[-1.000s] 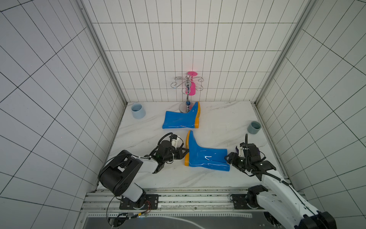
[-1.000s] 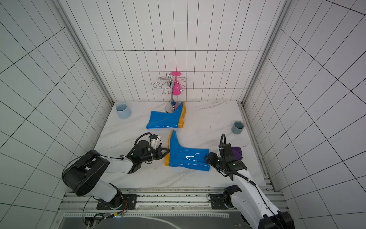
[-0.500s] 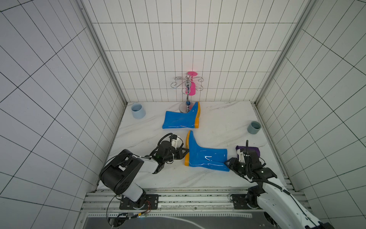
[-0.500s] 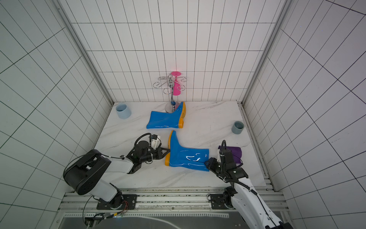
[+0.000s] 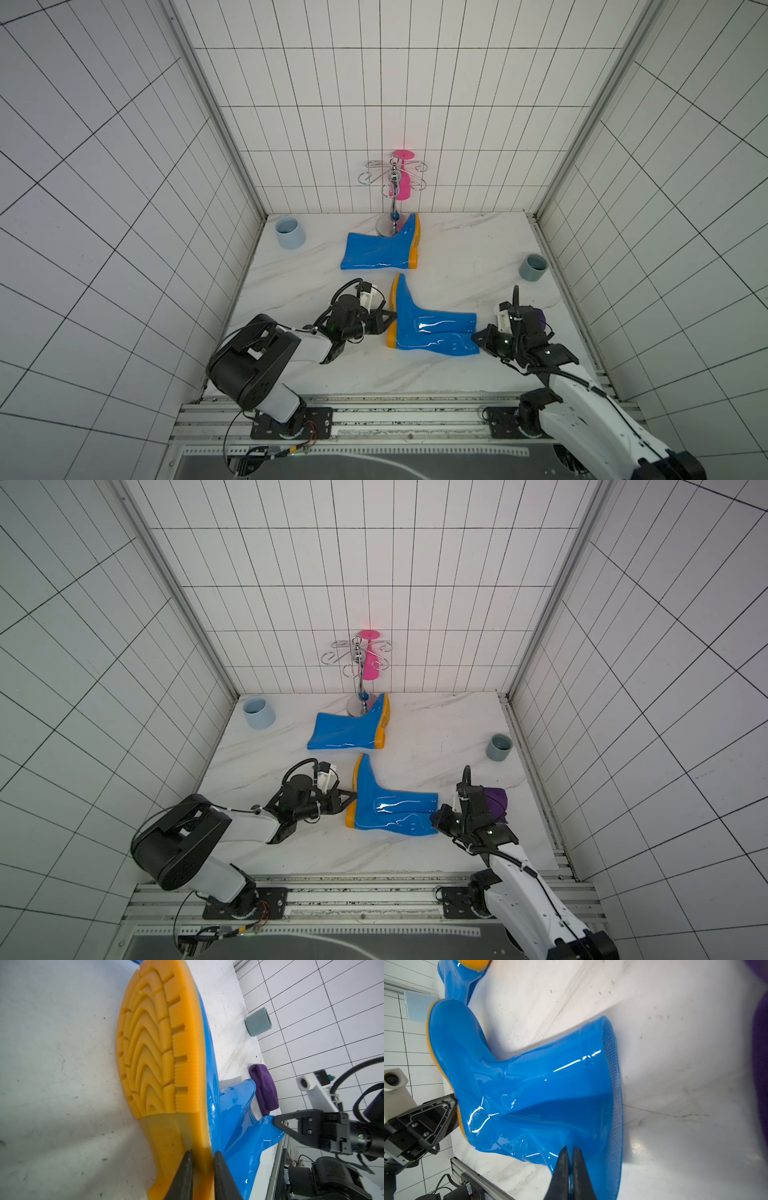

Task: Wipe the rubber boots with a cloth
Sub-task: Adjust the rubber boot at the center of the board.

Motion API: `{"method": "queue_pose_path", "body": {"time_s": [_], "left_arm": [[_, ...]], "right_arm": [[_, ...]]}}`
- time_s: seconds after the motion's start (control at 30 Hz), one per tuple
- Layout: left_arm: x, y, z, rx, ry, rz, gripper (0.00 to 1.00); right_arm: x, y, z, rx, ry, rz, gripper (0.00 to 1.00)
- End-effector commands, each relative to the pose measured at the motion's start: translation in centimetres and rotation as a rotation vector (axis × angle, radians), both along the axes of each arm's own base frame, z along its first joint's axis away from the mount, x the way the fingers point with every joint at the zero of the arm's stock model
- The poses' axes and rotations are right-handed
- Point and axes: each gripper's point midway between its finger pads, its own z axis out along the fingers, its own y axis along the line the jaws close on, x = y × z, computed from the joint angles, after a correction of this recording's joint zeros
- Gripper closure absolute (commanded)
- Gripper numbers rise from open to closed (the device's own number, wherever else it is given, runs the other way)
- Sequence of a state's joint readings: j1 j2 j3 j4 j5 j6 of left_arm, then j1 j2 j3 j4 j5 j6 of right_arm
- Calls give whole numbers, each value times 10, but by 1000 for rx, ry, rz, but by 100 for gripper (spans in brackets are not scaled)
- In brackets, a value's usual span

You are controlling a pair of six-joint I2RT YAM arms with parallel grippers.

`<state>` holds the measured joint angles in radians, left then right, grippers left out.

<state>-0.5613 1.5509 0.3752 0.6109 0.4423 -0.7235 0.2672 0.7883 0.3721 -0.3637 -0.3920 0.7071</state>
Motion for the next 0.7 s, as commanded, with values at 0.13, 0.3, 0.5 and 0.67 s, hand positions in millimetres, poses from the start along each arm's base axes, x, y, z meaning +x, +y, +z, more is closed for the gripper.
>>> {"method": "queue_pose_path", "body": {"time_s": [0.13,0.3,0.5,0.67], "left_arm": [[-46,72,-80,361,327,143,70],[-34,77,-39,373,242,177,69],[-28,80,-10,366,185,204,68],[-27,80,-10,365,186,205,68]], "right_arm": [[59,16,159,-62,-357,115,100],[75,19,212,-133,-431,172,100],[86,27,242,-184,-465,255,100],[85,33,228,-241,-403,355,100]]}}
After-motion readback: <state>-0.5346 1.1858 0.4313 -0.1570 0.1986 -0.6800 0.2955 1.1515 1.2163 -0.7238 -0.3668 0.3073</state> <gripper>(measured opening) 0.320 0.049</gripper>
